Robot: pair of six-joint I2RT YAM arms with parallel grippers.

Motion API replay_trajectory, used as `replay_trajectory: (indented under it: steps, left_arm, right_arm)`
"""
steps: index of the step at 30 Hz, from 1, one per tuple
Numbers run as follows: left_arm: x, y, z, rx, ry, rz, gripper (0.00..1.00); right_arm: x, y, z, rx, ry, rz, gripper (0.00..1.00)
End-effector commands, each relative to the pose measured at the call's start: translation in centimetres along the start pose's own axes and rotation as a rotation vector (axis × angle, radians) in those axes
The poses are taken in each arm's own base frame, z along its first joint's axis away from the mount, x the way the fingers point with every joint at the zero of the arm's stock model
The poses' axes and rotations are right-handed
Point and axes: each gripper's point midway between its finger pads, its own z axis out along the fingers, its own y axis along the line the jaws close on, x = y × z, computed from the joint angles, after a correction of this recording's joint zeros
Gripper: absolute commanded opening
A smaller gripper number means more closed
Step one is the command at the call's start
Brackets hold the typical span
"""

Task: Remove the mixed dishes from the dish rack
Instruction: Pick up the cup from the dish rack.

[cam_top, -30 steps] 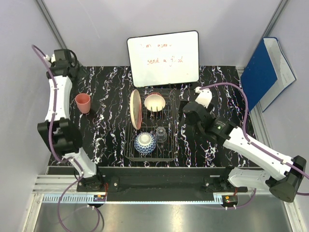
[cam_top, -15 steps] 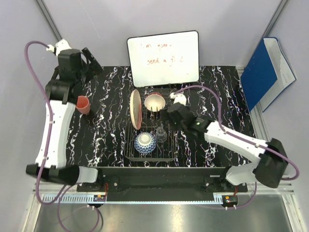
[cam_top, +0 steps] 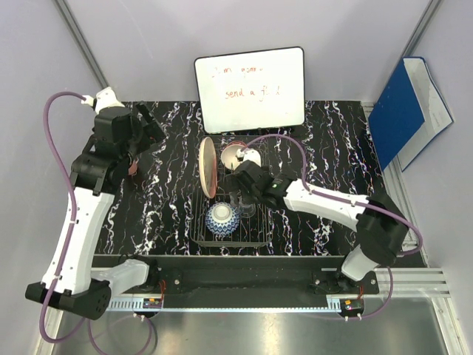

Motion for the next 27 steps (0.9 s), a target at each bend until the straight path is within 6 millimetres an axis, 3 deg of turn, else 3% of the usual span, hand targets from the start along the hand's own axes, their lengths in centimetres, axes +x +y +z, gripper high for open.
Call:
replay_trajectory:
  steps: [1, 3, 7, 8, 13, 15, 20, 21, 22, 23, 24, 26, 27]
  left_arm:
    - [-1.2, -0.3, -0.9, 0.038, -0.072, -0.003, 0.99]
    - [-0.8, -0.3, -0.8, 0.040, -0.065, 0.002, 0.99]
    - [-0.3, -0.4, -0.7, 0.047, -0.053, 0.005, 0.99]
    - [-0.1, -0.4, -0.7, 0.047, -0.050, 0.006, 0.99]
    - [0.2, -0.5, -0.5, 0.048, -0.043, 0.007, 0.99]
    - [0.1, -0.5, -0.6, 0.052, -0.047, 0.005, 0.99]
    - [0.1, -0.7, -0.5, 0.056, -0.048, 0.007, 0.99]
    - [0.1, -0.7, -0.5, 0.058, -0.046, 0.005, 0.99]
    - [0.3, -1.0, -0.4, 0.067, -0.037, 0.004, 0.99]
    - [0.4, -1.2, -0.4, 0.080, -0.032, 0.003, 0.99]
    - [0.5, -1.5, -0.4, 0.095, -0.026, -0.007, 0.99]
    - [0.9, -3.4, -0.8, 0.205, -0.012, -0.022, 0.99]
    - [1.0, -4.3, -1.1, 0.266, -0.009, -0.029, 0.99]
  right_arm:
    - [-0.5, 1.5, 1.3, -0.031, 0.000, -0.002, 0.99]
    - [0.0, 1.8, 1.7, -0.035, 0.015, -0.005, 0.96]
    - [0.5, 1.7, 2.4, -0.024, 0.030, -0.006, 0.80]
    - [0.5, 1.6, 2.4, -0.018, 0.028, -0.006, 0.70]
    - [-0.2, 1.3, 1.3, -0.014, -0.003, -0.002, 0.47]
    - [-0.9, 1.3, 0.5, -0.006, -0.027, 0.000, 0.31]
    - [-5.2, 2.5, -5.5, -0.048, -0.157, 0.012, 0.11]
    - [-6.7, 2.6, -7.6, -0.074, -0.208, 0.027, 0.01]
    - [-8.0, 2.5, -9.2, -0.082, -0.249, 0.035, 0.00]
    - [-8.9, 2.2, -10.4, -0.087, -0.287, 0.048, 0.00]
    - [-10.9, 1.8, -13.3, -0.116, -0.374, 0.085, 0.00]
    - [-12.5, -0.6, -15.6, -0.059, -0.489, 0.145, 0.00]
    - [-14.7, -1.7, -18.8, -0.094, -0.614, 0.226, 0.00]
